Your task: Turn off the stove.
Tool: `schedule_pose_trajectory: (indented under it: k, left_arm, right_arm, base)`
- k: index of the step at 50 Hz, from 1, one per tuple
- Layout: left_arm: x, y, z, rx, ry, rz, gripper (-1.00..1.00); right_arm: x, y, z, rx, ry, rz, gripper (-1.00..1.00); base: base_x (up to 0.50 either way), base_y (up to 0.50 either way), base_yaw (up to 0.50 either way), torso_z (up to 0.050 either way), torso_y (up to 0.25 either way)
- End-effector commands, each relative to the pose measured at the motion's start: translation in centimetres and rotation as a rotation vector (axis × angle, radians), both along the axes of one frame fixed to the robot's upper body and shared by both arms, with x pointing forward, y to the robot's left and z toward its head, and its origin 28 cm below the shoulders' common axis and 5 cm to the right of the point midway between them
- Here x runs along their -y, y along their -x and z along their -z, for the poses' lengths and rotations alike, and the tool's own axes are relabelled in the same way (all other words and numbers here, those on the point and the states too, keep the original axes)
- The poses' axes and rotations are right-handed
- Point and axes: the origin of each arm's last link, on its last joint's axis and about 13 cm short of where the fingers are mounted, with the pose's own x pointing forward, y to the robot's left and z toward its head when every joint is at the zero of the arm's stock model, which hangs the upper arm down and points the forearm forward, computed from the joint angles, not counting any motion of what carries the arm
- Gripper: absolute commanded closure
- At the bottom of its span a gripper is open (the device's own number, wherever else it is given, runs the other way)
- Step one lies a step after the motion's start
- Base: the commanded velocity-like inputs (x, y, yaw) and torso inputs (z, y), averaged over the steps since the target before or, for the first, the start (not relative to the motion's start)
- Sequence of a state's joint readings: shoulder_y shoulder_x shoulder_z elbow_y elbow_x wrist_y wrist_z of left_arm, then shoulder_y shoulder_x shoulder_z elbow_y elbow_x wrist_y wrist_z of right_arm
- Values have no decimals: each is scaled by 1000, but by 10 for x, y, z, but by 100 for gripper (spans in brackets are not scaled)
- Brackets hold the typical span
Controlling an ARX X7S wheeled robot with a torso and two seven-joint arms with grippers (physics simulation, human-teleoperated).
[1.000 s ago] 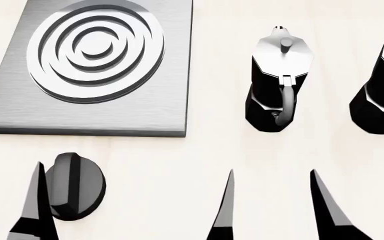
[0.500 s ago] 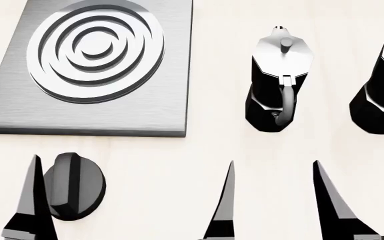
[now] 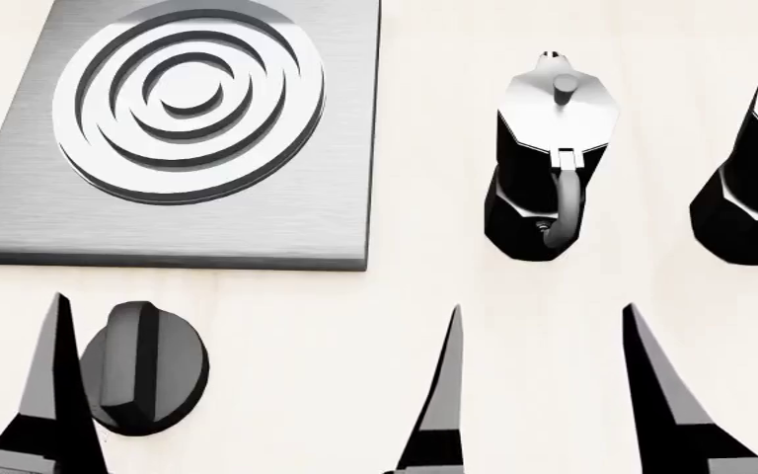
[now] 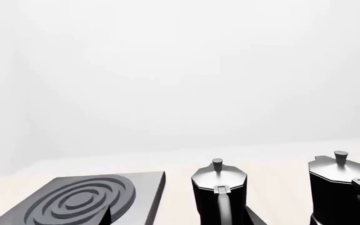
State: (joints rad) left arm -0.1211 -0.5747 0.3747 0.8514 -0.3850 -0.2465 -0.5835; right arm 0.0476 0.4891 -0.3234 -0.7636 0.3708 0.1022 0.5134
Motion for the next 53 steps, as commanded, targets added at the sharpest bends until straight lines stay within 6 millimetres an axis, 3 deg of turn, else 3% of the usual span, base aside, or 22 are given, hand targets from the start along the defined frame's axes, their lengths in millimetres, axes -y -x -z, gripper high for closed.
schedule_pose_trajectory:
  k: [1, 53]
  left_arm:
    - [0, 1, -5, 16, 1, 3, -100]
    - [3, 0, -26, 89, 5, 16, -100]
  right_arm:
    - [0, 0, -5, 17, -1, -4, -100]
    - [-3, -3, -24, 74, -10, -20, -100]
  base:
    - [0, 0, 0, 0, 0]
    - [0, 0, 0, 0, 0]
